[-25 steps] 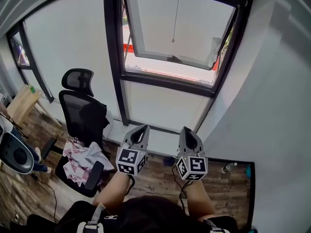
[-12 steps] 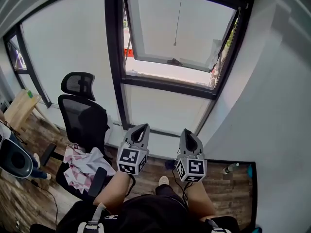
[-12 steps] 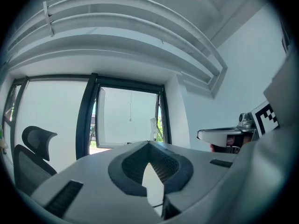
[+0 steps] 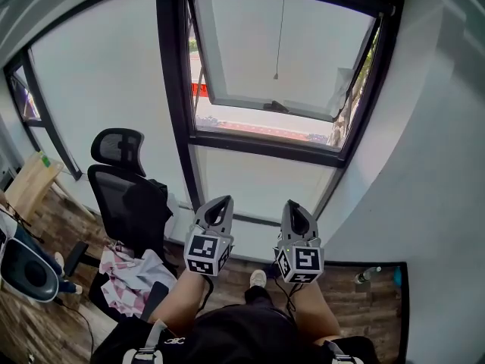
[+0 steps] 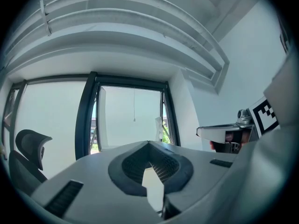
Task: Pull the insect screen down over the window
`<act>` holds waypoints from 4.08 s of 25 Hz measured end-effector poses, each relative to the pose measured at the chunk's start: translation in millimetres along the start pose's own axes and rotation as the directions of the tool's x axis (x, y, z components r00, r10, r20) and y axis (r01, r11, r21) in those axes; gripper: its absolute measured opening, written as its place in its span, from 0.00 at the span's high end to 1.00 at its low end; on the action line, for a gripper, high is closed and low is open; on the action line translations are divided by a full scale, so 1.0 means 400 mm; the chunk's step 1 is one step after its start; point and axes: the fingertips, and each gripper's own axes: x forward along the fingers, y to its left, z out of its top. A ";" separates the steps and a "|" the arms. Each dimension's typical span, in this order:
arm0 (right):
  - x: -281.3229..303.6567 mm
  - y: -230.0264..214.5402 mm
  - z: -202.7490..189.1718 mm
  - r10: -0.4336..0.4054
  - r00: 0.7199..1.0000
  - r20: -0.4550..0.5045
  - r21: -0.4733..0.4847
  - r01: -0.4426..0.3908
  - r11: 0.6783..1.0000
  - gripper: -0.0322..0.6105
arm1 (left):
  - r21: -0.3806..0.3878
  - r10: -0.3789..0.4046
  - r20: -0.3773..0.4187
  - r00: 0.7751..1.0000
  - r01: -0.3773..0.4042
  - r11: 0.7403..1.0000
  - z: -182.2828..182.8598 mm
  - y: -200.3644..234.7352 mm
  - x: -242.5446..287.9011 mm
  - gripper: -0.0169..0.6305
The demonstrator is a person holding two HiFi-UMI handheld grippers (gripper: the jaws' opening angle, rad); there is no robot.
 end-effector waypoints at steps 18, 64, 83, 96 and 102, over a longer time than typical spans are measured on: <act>0.503 -0.315 -0.126 -0.003 0.999 -0.049 0.038 0.005 0.999 0.94 | 0.011 0.005 -0.059 0.998 -0.004 1.000 -0.073 0.134 0.592 0.96; 1.010 -0.643 0.309 -0.011 0.996 0.084 -0.715 0.068 0.696 0.64 | 0.779 -0.001 0.100 0.995 -0.078 0.622 0.418 0.582 1.106 0.55; 1.099 -0.775 0.776 -0.151 0.975 0.165 -0.902 0.212 0.376 0.72 | 0.926 0.035 0.211 0.977 -0.211 0.312 0.933 0.740 1.187 0.67; 1.163 -0.849 0.960 -0.255 0.947 0.197 -0.942 0.255 0.219 0.76 | 0.954 0.107 0.179 0.978 -0.199 0.224 1.045 0.769 1.268 0.75; 1.197 -0.879 0.984 -0.307 0.936 0.171 -0.953 0.236 0.188 0.79 | 0.960 0.125 0.144 0.982 -0.169 0.223 1.046 0.775 1.294 0.76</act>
